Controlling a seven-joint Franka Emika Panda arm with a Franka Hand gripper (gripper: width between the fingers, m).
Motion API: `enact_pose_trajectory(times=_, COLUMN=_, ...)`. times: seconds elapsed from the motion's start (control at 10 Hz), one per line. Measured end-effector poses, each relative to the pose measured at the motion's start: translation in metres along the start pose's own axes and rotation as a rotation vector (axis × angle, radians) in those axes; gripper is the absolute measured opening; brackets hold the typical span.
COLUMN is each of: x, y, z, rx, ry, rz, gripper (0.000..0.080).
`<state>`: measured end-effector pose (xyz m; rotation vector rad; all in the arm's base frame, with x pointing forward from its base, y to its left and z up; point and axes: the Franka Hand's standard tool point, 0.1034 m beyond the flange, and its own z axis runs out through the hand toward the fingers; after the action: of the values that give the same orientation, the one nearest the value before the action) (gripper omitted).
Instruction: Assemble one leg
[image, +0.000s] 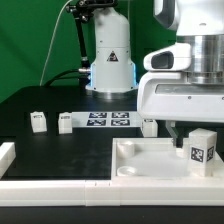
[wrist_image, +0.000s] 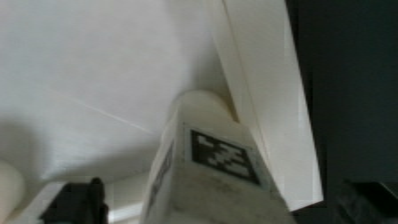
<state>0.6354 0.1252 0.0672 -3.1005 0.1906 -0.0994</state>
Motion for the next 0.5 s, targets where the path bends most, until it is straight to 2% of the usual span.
enact_pose_trajectory(times=0.5, x=0.0011, y=0.005, z=0.0008, rx=-0.015, ry=-0.001, rz=-0.443, gripper=0.0649)
